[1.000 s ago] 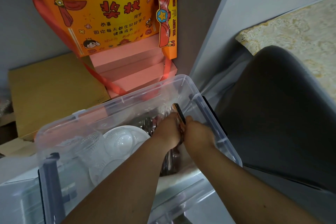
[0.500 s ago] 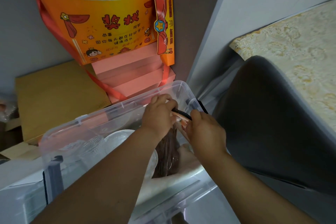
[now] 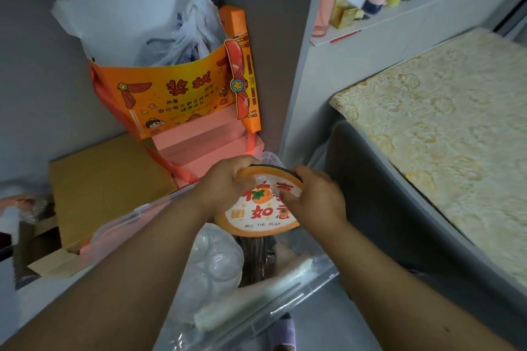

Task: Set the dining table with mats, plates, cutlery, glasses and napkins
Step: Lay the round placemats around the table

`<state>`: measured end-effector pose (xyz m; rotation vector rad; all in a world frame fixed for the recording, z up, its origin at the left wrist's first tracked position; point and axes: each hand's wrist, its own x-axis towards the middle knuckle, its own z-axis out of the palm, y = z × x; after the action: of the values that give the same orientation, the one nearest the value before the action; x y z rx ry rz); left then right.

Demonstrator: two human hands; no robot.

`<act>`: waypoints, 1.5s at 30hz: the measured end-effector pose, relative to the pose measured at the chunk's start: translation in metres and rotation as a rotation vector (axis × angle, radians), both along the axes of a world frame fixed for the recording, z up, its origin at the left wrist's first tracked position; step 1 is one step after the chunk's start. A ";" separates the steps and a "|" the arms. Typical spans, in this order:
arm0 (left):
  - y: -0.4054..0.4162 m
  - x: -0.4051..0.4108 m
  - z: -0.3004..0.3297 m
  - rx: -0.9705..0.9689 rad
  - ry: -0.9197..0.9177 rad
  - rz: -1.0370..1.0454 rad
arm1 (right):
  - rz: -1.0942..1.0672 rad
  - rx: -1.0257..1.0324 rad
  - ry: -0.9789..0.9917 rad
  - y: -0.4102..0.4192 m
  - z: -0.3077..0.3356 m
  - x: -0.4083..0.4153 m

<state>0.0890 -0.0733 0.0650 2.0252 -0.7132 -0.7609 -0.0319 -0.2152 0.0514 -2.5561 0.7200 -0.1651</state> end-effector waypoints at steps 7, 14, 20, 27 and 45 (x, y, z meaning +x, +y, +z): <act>0.006 0.003 0.086 -0.152 0.147 0.041 | -0.005 0.112 -0.078 0.003 0.072 -0.023; 0.004 -0.005 0.116 -0.356 0.670 0.007 | -0.184 0.680 -0.494 -0.015 0.153 -0.055; -0.044 -0.059 0.131 -0.459 0.850 0.064 | -0.405 0.425 -0.577 -0.051 0.166 -0.091; -0.124 -0.111 0.142 -0.397 0.866 0.059 | -0.688 0.231 -0.516 -0.108 0.169 -0.151; -0.309 -0.179 0.105 -0.260 0.910 0.039 | -0.984 0.307 -0.532 -0.294 0.122 -0.242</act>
<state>-0.0904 -0.3818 0.1700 1.2465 -0.2142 -1.3437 -0.2739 -0.5096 0.1729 -1.5597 1.5437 -0.9159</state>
